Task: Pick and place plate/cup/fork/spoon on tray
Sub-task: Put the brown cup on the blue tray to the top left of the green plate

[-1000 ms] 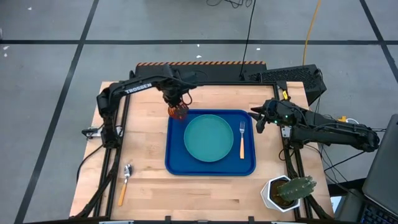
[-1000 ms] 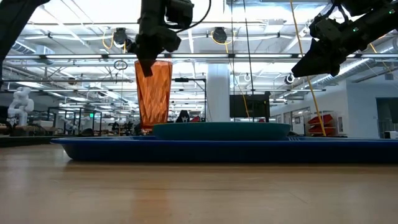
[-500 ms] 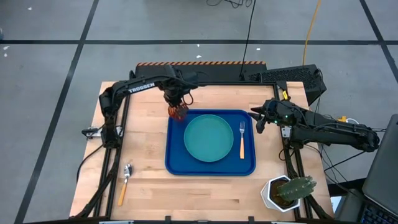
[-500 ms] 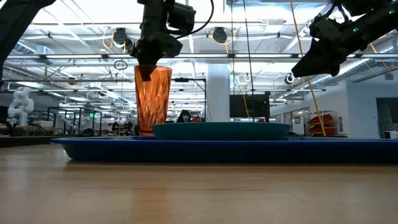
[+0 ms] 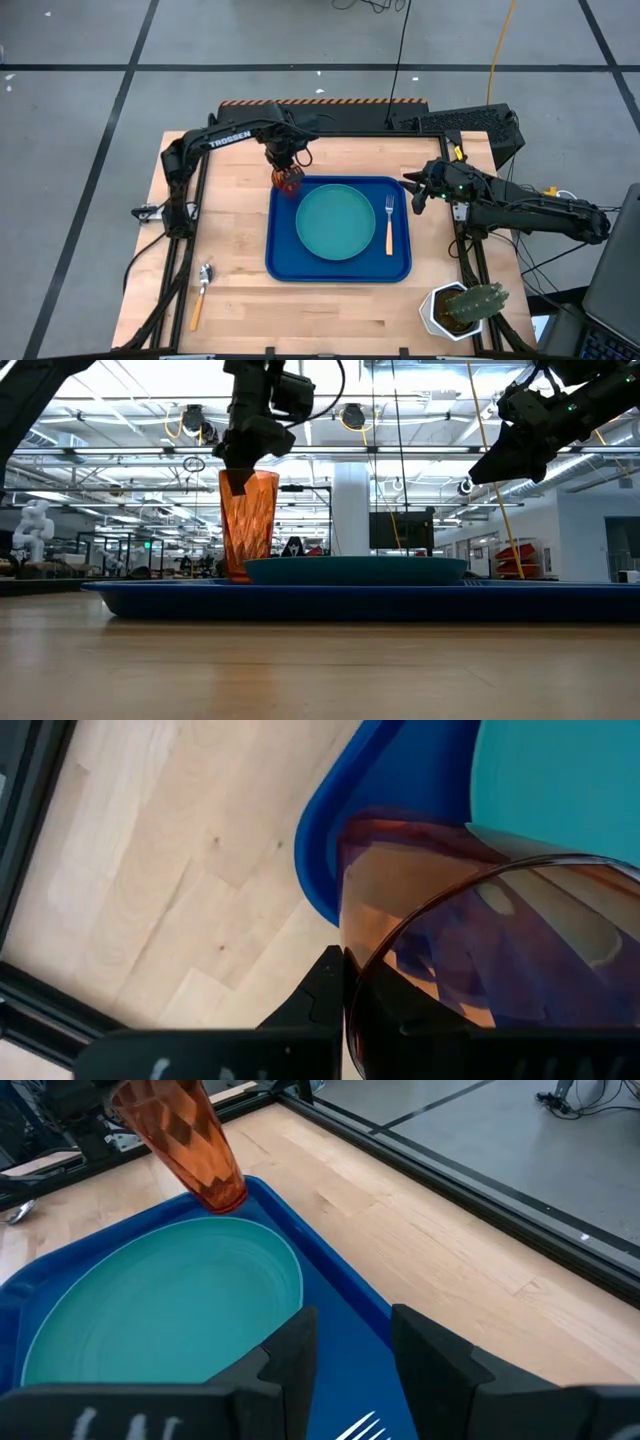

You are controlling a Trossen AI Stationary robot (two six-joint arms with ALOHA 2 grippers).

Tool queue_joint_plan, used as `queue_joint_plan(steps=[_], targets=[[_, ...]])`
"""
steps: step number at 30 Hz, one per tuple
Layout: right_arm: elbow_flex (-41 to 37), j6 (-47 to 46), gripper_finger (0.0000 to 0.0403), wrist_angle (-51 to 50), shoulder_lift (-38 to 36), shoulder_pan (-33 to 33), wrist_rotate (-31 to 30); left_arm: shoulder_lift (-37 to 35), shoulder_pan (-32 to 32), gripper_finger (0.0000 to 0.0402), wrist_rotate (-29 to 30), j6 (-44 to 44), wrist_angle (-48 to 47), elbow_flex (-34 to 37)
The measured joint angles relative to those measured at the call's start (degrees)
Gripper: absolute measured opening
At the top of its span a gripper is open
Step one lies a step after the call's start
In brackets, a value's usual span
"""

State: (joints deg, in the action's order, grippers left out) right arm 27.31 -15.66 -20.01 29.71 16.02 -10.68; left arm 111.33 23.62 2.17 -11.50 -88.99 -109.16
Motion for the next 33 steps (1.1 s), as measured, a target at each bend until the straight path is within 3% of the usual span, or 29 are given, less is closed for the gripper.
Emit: queue_joint_plan(steps=[17,26,33], targets=[[0.0,0.3,0.0121,0.0,0.0,0.0,0.2,5.1,0.9,0.0007,-3.0,3.9,0.2,-0.2],[0.0,0.3,0.0121,0.0,0.0,0.0,0.2,5.7,0.9,0.0058,-1.9,4.2,0.4,0.1],[0.0,0.3,0.0121,0.0,0.0,0.0,0.2,5.4,0.5,0.0071,-1.9,4.4,0.2,0.1]])
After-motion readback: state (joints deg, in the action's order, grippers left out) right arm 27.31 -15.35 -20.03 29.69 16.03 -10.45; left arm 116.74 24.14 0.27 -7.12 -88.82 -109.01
